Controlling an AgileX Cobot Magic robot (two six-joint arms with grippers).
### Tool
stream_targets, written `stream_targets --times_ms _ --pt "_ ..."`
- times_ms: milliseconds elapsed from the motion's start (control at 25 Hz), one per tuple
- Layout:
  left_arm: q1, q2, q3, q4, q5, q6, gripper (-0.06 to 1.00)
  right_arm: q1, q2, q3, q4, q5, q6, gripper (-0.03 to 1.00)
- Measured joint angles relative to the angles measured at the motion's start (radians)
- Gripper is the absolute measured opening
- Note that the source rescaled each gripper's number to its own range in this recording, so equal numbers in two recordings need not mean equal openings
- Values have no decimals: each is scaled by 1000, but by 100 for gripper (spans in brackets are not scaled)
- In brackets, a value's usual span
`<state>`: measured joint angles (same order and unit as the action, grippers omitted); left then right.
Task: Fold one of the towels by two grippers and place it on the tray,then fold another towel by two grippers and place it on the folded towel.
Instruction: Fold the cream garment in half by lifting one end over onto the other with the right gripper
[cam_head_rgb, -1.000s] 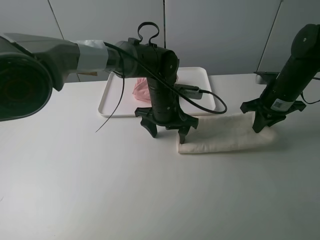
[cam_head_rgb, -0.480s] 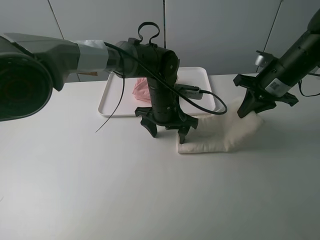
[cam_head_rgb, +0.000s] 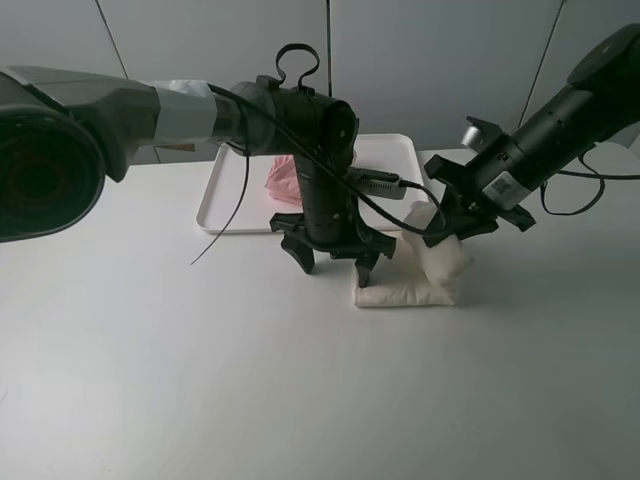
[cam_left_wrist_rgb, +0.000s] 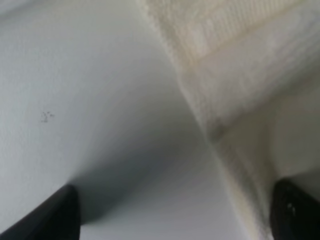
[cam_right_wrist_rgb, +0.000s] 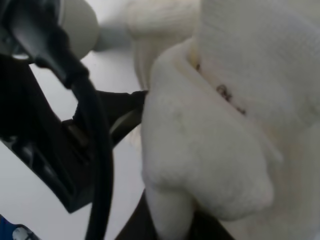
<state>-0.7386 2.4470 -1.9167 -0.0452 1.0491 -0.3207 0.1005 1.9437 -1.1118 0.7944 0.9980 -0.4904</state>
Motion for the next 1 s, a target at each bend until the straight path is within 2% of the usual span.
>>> stream_targets --times_ms 120,360,680,1000 --pt "0 0 0 2 2 0 99 2 31 8 84 -11 -68 5" --pt "19 0 0 -17 13 11 99 2 54 15 149 -55 -115 5" --pt "40 0 0 -46 35 46 99 4 54 121 343 -155 -259 5" --pt "73 -19 1 -84 52 85 99 4 54 145 369 -195 -283 5"
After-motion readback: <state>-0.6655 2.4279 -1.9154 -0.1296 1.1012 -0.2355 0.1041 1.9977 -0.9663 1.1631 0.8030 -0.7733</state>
